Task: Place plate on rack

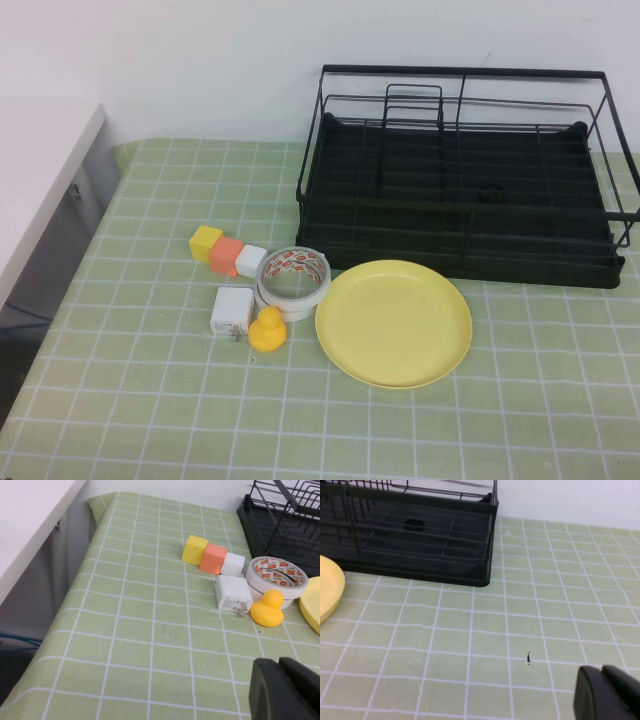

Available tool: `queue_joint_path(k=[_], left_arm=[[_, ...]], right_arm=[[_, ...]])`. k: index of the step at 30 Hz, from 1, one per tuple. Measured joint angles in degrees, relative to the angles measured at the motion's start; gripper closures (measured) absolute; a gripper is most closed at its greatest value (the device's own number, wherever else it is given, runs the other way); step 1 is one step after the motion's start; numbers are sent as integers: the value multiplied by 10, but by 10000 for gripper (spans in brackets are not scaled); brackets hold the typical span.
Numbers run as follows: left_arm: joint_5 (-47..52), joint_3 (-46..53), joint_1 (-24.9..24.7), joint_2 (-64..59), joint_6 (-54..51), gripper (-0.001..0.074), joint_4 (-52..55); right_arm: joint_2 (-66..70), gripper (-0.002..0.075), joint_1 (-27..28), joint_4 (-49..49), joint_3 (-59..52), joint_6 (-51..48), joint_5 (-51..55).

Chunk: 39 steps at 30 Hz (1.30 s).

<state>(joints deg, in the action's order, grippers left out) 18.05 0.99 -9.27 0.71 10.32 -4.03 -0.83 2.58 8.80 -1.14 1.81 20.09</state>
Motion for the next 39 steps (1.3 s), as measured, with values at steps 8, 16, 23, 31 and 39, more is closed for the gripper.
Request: queue_joint_path(k=[8,16,23,31,39], left_arm=[[0,0,0,0,0,736,0],[0,0,0,0,0,737,0],[0,0,0,0,0,737,0],[-10,0,0,0,37,737,-54],[-117,2,0,0,155,737,-467]], right_arm=[[0,715,0,0,0,0,0],[0,715,0,9,0,0,0],[0,715,0,13,0,0,0],[0,715,0,1,0,0,0],[0,715,0,-310,-1,0,5]])
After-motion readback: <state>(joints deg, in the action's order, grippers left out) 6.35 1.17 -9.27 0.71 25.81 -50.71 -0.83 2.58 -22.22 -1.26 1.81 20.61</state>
